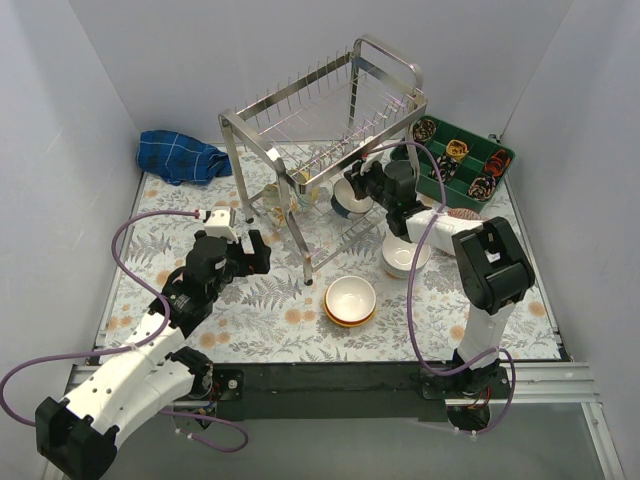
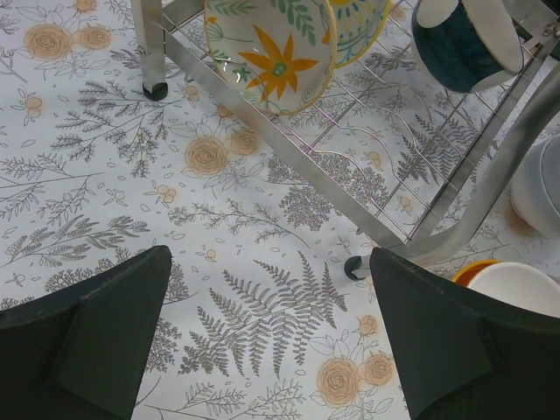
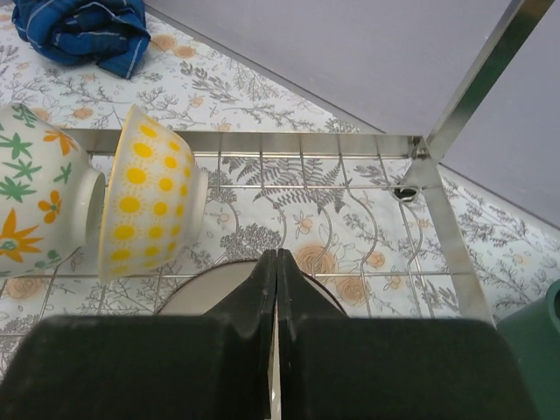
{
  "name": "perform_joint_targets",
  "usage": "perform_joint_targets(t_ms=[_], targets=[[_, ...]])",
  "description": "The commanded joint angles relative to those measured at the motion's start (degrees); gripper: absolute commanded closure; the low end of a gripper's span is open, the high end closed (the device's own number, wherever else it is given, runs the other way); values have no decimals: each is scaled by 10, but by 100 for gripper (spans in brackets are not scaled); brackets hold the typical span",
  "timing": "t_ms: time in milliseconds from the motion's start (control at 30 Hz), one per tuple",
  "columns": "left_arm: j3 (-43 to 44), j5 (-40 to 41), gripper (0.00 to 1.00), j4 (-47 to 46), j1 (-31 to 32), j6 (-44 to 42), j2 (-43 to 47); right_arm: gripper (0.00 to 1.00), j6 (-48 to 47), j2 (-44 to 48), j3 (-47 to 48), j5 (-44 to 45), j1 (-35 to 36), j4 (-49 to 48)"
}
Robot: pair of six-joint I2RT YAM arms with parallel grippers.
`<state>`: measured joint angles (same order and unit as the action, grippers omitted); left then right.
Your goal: Unload the bowls from the dish rack
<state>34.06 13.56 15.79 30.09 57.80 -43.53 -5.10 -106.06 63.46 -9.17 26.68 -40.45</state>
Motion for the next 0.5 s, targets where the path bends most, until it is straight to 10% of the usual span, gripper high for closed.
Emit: perform_joint_targets(t_ms=[0,467], targets=[[-9,-14,2,-9,-4,-9,11,99,26,29,-15,17,2,-17],[-8,-22,2,-9,-3,-12,8,77,76,113,-31,106,3,154]])
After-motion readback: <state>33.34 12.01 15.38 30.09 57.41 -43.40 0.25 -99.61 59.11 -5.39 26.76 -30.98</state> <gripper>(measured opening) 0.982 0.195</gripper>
